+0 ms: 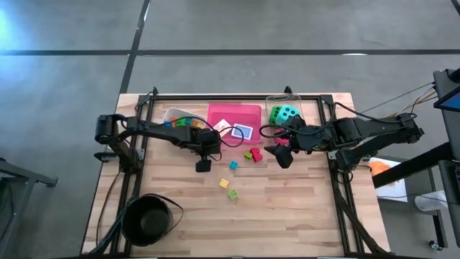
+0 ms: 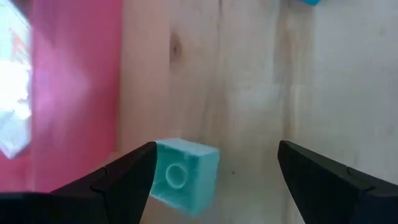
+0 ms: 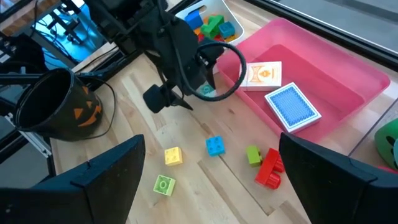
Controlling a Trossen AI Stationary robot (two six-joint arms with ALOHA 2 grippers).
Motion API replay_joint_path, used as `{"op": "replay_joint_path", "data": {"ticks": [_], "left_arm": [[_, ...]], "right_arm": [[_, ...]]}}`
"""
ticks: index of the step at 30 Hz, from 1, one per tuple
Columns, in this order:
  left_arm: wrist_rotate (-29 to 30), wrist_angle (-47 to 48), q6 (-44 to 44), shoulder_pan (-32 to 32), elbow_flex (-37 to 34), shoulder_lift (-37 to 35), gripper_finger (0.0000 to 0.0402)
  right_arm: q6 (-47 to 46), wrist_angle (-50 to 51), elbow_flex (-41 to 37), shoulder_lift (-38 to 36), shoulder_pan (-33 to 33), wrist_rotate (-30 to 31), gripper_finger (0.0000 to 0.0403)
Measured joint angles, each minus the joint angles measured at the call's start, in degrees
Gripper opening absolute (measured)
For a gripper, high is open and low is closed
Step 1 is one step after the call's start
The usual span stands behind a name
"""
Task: Pick & Place Toys
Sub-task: Put the light blue game piece into the white bin
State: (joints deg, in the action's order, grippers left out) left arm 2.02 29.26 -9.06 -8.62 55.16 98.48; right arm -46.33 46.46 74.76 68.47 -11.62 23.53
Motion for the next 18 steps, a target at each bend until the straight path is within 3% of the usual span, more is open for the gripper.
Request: {"op": "replay_joint_path", "data": {"ticks": [18], "left_arm": [[0.35,4.78,-3.19,0.0,-0.04,1.37,0.0316]], "right_arm": [[0.22,0.0,0.0,0.0,0.0,-0.01,0.0362]]}}
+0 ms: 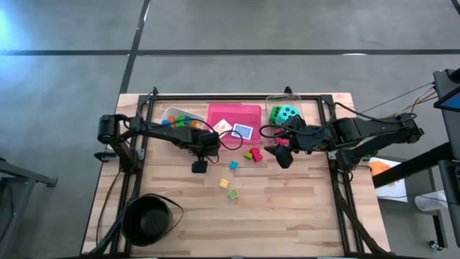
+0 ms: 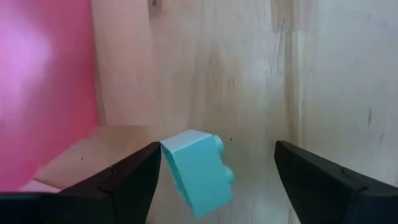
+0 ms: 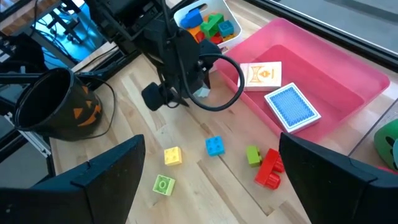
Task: Pick & Place Toys
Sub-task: Put the light blue game piece into the white bin
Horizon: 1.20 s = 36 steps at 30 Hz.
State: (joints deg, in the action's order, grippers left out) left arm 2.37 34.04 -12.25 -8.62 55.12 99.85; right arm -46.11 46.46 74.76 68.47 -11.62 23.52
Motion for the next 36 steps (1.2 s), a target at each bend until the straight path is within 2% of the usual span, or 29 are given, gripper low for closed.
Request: {"op": "replay_joint_path", "data": {"ticks": [9,16,20,26,36], "left_arm": [[0.0,0.14,0.11,0.02,-0.07,0.0,0.0243],[0.0,0.33,0.92,0.02,-0.11,0.0,0.0151],[-0.89,0.77,4.5,0.04,-0.2,-0.02,0.0092],[-1.1,1.11,8.28,0.41,-0.29,-0.65,0.0092],[-6.04,1.18,16.17,1.07,-0.31,-4.75,0.0092]], "right_arm": [[0.02,-0.02,-0.04,0.0,0.0,0.0,0.0362],[-0.11,-0.02,-0.04,0.0,0.0,0.01,0.0362],[-0.13,-0.02,-0.04,0.0,0.0,0.01,0.0362],[0.01,-0.02,-0.04,0.0,0.0,0.01,0.0362],[0.02,-0.03,-0.04,0.0,0.04,0.01,0.0362]]}}
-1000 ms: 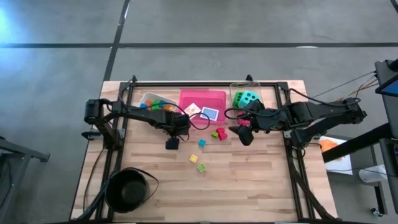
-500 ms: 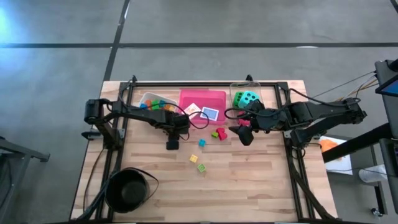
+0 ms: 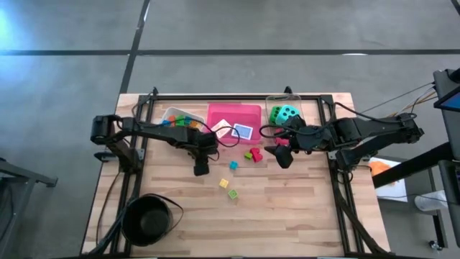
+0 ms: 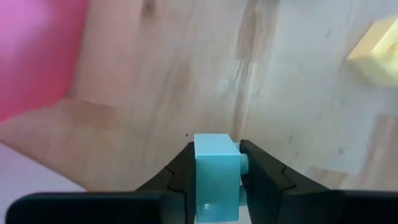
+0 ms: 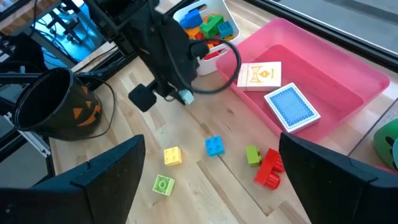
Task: Pick & Place Toys
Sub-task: Put the light blue game piece into the white bin
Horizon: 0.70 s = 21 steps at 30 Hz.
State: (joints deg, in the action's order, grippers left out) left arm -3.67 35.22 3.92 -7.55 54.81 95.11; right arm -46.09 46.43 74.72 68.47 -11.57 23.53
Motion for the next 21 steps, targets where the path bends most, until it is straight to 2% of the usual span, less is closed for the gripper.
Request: {"op": "replay_joint_path", "data": {"ticks": [8,14,21], "left_arm": [[-2.41,1.9,4.64,0.0,2.51,-6.3,0.0092],[-3.85,9.68,6.24,-0.05,8.56,-8.89,0.0092],[0.89,19.57,6.18,-1.3,15.51,-9.11,0.0092]], "right_arm": [[0.0,-0.01,-0.02,0.0,0.0,0.02,0.0362],[0.02,-0.01,-0.02,0.0,0.0,0.02,0.0362],[0.13,-0.04,-0.04,0.0,0.0,0.02,0.0362]]}}
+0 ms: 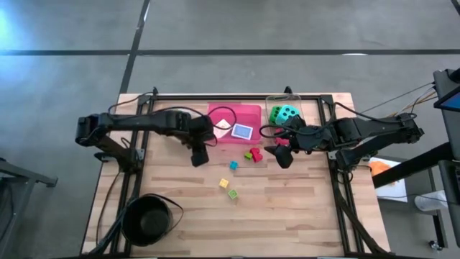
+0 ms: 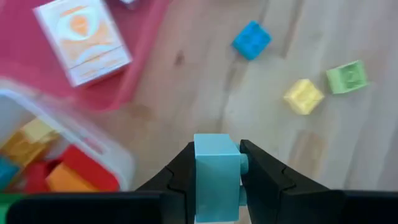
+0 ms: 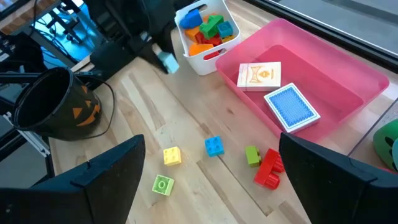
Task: Pick & Place Toys
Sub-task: Put the light blue game piece into the white bin
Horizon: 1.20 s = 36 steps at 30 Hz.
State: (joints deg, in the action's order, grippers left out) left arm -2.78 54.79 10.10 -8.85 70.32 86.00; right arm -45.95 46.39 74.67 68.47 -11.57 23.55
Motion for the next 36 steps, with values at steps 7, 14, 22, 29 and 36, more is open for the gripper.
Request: {"op": "replay_joint_path", "data": {"ticks": [7,14,22,29,36], "left_arm": [[2.19,5.24,2.36,-5.58,0.73,-0.03,0.0092],[2.2,10.81,2.37,-11.11,1.01,-3.29,0.0092],[3.47,13.79,3.69,-17.61,1.03,-7.15,0.0092],[8.3,14.29,5.37,-21.03,0.97,-4.56,0.0092],[8.41,10.18,4.11,-22.11,-0.22,1.56,0.0092]], "right_arm": [[-0.14,0.0,0.0,0.0,-0.01,0.0,0.0362],[-0.13,0.0,0.0,0.0,-0.04,0.0,0.0362],[0.02,0.02,-0.02,0.0,-0.02,0.0,0.0362],[0.03,0.0,-0.02,0.0,0.0,0.0,0.0362],[-0.13,-0.07,-0.02,0.0,0.0,0.0,0.0362]]}}
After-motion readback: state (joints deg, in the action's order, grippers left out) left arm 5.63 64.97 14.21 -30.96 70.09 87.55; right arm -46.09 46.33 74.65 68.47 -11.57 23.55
